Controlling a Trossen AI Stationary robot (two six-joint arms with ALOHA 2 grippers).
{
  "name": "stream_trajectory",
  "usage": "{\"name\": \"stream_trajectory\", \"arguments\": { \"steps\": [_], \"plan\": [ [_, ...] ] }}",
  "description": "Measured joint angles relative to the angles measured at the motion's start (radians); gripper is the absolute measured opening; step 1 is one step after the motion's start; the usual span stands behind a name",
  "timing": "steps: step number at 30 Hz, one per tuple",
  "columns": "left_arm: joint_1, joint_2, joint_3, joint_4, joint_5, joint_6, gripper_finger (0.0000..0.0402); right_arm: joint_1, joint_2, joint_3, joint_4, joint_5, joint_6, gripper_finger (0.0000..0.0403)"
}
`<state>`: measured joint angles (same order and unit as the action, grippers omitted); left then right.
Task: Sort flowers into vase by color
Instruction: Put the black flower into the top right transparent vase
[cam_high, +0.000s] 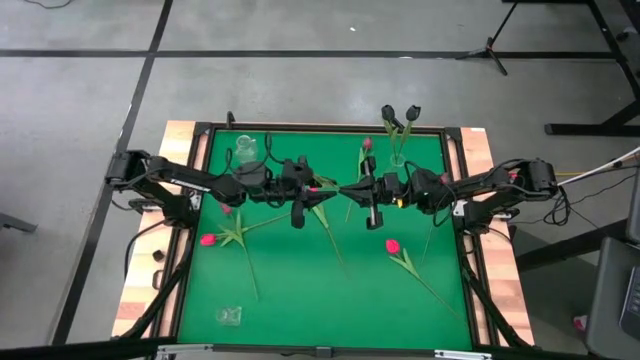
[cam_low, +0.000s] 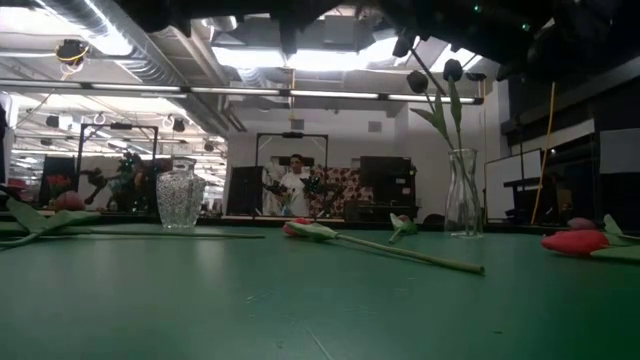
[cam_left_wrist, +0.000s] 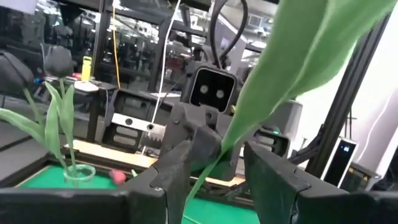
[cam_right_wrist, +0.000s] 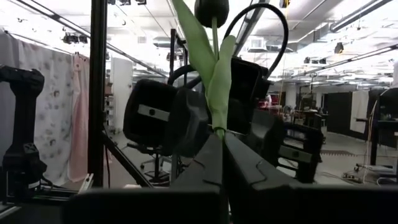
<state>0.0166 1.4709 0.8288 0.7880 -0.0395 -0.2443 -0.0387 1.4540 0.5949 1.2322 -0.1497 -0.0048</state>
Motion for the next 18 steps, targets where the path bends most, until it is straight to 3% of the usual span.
{"name": "stream_trajectory", "arguments": {
  "steps": [18],
  "plan": [
    [-0.01,-0.015,0.0,0.009,0.023,-0.008,0.0146,0.0,0.0,0.0,-0.028,0.0,-0.001,0.0001]
  ]
}}
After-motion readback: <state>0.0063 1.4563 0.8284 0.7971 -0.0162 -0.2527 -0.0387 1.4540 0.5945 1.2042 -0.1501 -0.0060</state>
